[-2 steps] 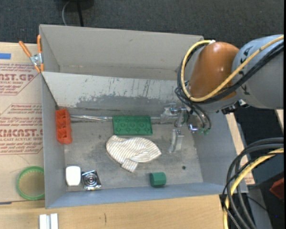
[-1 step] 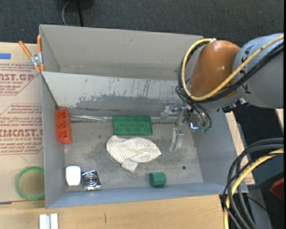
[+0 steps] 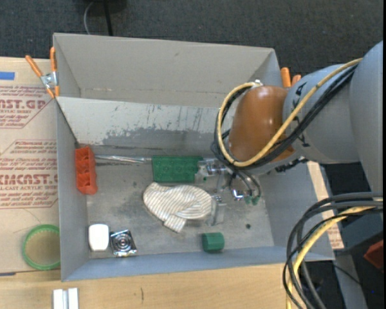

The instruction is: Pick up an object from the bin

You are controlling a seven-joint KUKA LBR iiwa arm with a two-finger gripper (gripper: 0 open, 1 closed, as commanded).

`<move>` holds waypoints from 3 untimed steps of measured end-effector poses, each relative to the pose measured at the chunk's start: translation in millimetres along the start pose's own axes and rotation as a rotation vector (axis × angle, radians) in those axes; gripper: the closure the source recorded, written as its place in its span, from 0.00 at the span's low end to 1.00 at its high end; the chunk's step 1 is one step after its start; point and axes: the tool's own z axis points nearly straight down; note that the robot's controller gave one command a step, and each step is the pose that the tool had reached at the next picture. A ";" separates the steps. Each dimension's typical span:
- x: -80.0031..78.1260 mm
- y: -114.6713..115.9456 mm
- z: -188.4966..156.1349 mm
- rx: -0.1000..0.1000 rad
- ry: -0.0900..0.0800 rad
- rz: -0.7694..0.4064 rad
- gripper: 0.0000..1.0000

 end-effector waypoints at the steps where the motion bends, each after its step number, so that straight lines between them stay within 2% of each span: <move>1: 19.0 24.1 3.4 -0.002 0.007 -0.094 0.00; 2: 23.0 37.7 -5.8 -0.001 0.000 0.029 0.00; 3: 22.6 44.6 16.2 -0.001 0.005 0.027 0.00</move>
Offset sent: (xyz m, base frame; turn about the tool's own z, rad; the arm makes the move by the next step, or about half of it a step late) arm -0.0303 0.0459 0.0045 0.1420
